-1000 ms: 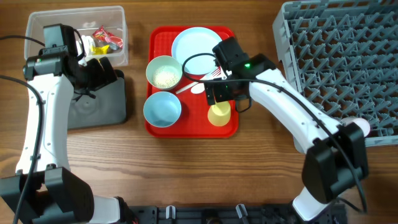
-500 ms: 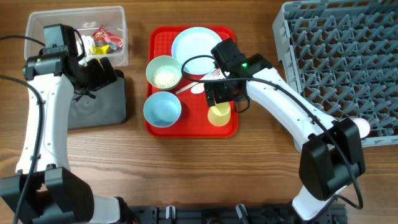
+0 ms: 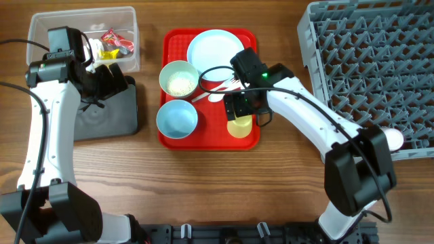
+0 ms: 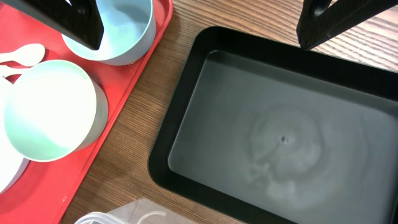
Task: Sort waste into correct bins and load items into the dishwasher rack
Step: 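Move the right gripper back over the tray to the yellow cup, then grasp the yellow cup with the right gripper and lift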
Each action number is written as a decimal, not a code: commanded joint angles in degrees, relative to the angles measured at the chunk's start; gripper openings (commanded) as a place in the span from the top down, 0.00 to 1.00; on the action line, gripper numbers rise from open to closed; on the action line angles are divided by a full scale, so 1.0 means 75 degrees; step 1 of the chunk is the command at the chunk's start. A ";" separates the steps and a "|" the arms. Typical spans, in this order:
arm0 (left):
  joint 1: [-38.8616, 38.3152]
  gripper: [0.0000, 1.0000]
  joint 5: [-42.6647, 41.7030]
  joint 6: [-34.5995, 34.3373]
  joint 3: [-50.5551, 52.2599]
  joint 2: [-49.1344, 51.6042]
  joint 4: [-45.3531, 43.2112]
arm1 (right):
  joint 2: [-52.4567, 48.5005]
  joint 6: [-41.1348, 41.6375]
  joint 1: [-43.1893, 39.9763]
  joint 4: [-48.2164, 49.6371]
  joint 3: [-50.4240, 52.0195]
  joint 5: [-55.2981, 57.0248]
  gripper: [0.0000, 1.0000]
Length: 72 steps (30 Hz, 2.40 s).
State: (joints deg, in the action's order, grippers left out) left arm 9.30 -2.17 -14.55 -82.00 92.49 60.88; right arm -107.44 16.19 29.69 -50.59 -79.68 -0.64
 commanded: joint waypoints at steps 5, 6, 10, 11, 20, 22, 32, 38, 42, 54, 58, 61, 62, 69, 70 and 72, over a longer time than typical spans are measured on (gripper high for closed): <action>0.0026 0.00 0.0070 -0.0125 0.0061 0.0058 0.0015 | -0.0600 -0.0172 0.0020 0.0434 0.0143 -0.0522 0.00; 0.0026 0.00 0.0070 -0.0125 0.0061 0.0058 0.0017 | -0.0629 -0.0192 0.0020 0.0440 0.0143 -0.0525 0.01; 0.0026 0.00 0.0070 -0.0125 0.0061 0.0058 0.0073 | -0.0828 -0.0216 0.0020 0.0405 0.0169 -0.0525 0.01; 0.0026 0.00 0.0070 -0.0125 0.0061 0.0058 0.0076 | -0.0863 -0.0216 0.0020 0.0402 0.0175 -0.0525 0.01; 0.0026 0.00 0.0067 -0.0125 0.0061 0.0058 0.0096 | -0.0976 -0.0128 0.0020 0.0367 0.0184 -0.0522 0.30; 0.0026 0.00 0.0070 -0.0125 0.0061 0.0058 0.0096 | -0.0976 -0.0090 0.0017 0.0268 0.0184 -0.0519 0.32; 0.0026 0.00 0.0070 -0.0125 0.0061 0.0058 0.0093 | -0.0886 0.0099 0.0017 -0.0029 0.0128 -0.0495 0.32; 0.0026 0.00 0.0067 -0.0125 0.0061 0.0058 0.0093 | -0.0592 0.0064 0.0017 -0.0166 -0.0256 -0.0493 0.15; 0.0026 0.00 0.0067 -0.0125 0.0061 0.0058 0.0099 | -0.0388 0.0038 0.0020 -0.0647 -0.0670 -0.0495 0.12; 0.0026 0.00 0.0067 -0.0125 0.0061 0.0058 0.0154 | -0.0376 0.0475 0.0510 -0.1195 -0.0294 -0.0463 0.12; 0.0026 0.00 0.0067 -0.0125 0.0061 0.0058 0.0154 | -0.0376 0.0860 0.0740 -0.1026 -0.0125 -0.0047 0.12; 0.0026 0.00 0.0064 -0.0125 0.0061 0.0058 0.0157 | -0.0379 0.0933 0.0781 -0.0979 -0.0058 0.0146 0.11; 0.0026 0.00 0.0067 -0.0125 0.0061 0.0058 0.0163 | -0.0393 0.0930 0.0781 -0.0979 -0.0058 0.0157 0.12; 0.0026 0.00 0.0070 -0.0125 0.0061 0.0058 0.0268 | -0.0393 0.1137 0.0781 -0.1058 -0.0058 0.0516 0.13; 0.0026 0.00 0.0070 -0.0125 0.0061 0.0058 0.0265 | -0.0393 0.1137 0.0781 -0.1058 -0.0058 0.0516 0.16; 0.0026 0.00 0.0067 -0.0125 0.0061 0.0058 0.0268 | -0.0393 0.1131 0.0781 -0.1064 -0.0058 0.0513 0.27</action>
State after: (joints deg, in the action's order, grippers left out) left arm 9.30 -2.17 -14.55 -82.00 92.47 62.83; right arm -111.00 23.66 35.53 -58.46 -80.71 1.34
